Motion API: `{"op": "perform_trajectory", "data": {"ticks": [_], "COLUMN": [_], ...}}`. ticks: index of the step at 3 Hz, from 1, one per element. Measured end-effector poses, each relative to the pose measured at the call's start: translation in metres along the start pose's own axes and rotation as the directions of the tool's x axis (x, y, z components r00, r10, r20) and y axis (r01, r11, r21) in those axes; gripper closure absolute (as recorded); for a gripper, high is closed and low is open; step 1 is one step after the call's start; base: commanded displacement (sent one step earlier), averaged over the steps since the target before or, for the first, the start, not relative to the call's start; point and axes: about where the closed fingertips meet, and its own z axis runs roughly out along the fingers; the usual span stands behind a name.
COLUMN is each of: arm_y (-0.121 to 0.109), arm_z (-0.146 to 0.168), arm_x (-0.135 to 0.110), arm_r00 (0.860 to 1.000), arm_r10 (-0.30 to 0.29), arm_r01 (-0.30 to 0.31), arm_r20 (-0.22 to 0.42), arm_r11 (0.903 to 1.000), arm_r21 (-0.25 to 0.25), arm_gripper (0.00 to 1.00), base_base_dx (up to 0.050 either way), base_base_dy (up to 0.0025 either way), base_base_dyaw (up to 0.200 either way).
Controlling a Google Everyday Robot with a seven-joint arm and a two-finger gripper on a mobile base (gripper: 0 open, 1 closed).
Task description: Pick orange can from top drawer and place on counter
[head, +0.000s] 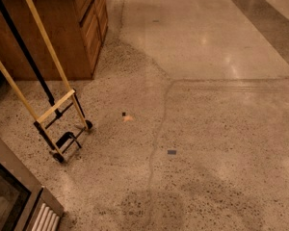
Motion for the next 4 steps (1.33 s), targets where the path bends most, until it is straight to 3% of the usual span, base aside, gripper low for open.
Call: {"op": "perform_trajectory", "data": {"ticks": [1,3,4], "arm_y": [0.0000,0.0000,0.0000], "arm_z": [0.0000,0.0000,0.0000], "arm_x": [0.0000,0.0000,0.0000], "arm_r00": [1.000,1.000,1.000], "arm_r10": [0.000,0.000,0.000], "arm_r01": [0.000,0.000,0.000], "arm_r20": [0.000,0.000,0.000], "arm_r11": [1.0000,1.0000,1.0000], "arm_r21": [0.000,0.000,0.000], "arm_gripper": [0.00,0.00,0.00], "base_base_dx": [0.000,-0.044,-0.046], "base_base_dy": [0.00007,-0.00215,-0.00004], "base_base_dyaw": [-0.197,0.094,0.000]}}
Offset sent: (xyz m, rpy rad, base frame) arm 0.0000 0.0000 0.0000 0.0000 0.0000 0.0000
